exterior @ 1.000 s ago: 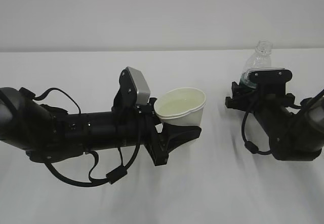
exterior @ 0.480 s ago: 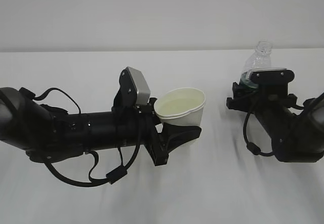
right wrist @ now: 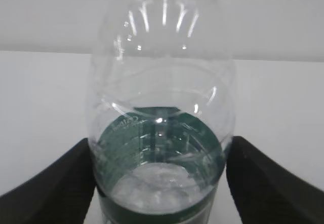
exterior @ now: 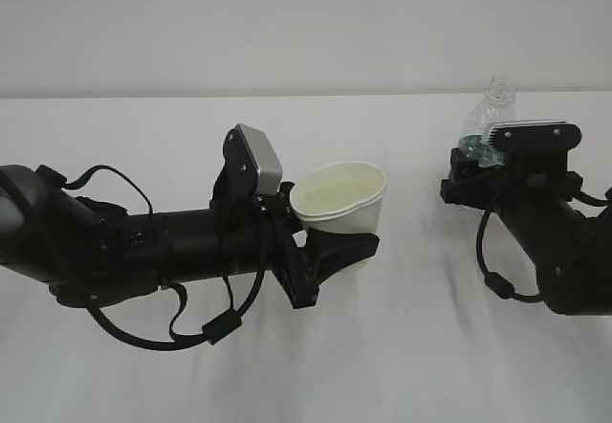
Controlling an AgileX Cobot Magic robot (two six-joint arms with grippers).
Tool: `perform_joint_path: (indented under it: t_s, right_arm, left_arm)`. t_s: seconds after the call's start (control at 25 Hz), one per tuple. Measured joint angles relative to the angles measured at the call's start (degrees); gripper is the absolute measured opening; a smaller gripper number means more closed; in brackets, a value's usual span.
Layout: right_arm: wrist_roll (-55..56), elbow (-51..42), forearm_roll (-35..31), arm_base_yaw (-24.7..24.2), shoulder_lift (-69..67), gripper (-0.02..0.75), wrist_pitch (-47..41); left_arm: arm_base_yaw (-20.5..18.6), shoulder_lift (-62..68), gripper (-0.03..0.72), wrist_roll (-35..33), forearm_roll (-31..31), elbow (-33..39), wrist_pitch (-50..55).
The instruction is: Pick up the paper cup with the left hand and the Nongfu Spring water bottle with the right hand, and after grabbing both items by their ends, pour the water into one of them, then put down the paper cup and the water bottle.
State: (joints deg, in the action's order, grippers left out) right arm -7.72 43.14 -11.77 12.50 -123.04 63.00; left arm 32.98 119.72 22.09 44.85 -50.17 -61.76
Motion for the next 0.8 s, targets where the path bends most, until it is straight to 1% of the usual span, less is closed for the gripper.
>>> perform_joint_path:
  t_s: [0.32,0.56,0.8]
  right_arm:
    - [1.39,-4.7,1.78,0.0,2.29,0.596,0.47]
    - [2.02,-8.44,3.24,0.0,5.78,0.594,0.96]
    - [2.15,-12.54,3.74,0.0,9.69,0.594,1.36]
  left_arm:
    - [0.0,0.0,0.414,-0.11,-1.49,0.0,0.0]
    - [0.0,0.0,0.414,-1.68,-4.47,0.0,0.67]
    - [0.0,0.0,0.414,-2.78,-8.73,0.0,1.23]
